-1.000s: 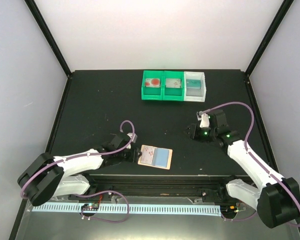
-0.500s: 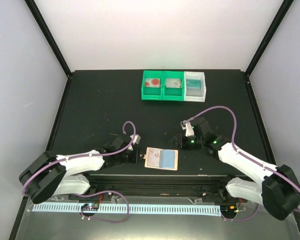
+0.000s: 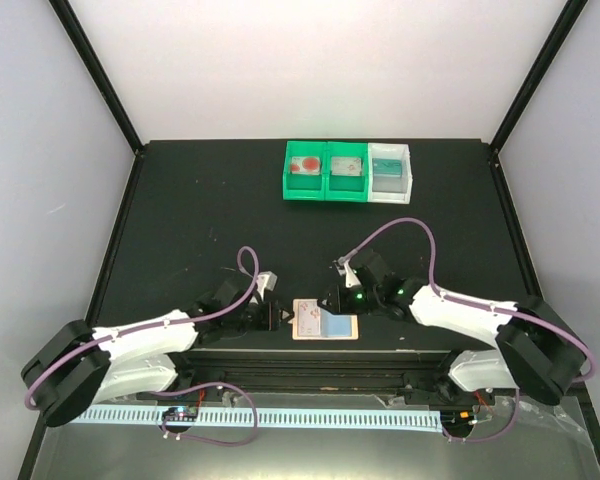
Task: Take the credit cards out of the card holder
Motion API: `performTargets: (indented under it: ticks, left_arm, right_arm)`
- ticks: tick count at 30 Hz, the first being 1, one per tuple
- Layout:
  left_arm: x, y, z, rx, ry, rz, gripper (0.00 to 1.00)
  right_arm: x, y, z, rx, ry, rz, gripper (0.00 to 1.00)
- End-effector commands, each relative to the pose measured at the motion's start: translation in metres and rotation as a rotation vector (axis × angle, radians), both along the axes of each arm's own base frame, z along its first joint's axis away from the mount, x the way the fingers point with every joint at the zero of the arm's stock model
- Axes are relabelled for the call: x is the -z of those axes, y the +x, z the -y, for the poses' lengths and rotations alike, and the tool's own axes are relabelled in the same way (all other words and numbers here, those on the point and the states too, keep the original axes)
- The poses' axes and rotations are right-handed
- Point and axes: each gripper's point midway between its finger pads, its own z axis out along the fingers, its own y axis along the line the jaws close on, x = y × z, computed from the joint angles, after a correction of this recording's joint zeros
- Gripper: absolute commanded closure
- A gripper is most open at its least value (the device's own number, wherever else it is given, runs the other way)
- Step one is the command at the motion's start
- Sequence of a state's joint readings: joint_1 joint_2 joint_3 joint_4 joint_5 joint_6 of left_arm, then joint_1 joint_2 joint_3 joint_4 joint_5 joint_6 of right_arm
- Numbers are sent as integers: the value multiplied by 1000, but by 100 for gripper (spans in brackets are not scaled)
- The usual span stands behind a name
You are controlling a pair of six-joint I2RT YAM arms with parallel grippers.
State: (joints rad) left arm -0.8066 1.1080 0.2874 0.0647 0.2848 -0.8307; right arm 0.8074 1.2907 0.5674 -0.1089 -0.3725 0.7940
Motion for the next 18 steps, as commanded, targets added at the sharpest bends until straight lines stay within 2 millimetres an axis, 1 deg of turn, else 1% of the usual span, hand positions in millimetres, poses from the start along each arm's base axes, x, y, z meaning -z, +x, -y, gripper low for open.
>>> performTargets:
  ticks: [1,4,6,8,12,18]
  left_arm:
    - [-33,10,9,16,-49,91,64]
    - [-47,15,15,31,-68,129,73]
    - [-52,16,20,52,-77,138,81]
    - [-53,17,24,67,-80,139,86]
    - [-48,17,31,100,-81,132,91]
    - [-26,14,40,153,-69,96,94]
  right_arm:
    - [4,6,-10,18,1,33,70]
    - [12,6,-12,19,-17,22,76]
    - [17,6,-12,22,-22,16,78]
    - [20,6,-12,24,-28,13,79]
    - [28,6,-11,29,-46,3,80]
    - [38,4,-12,28,-51,-20,81]
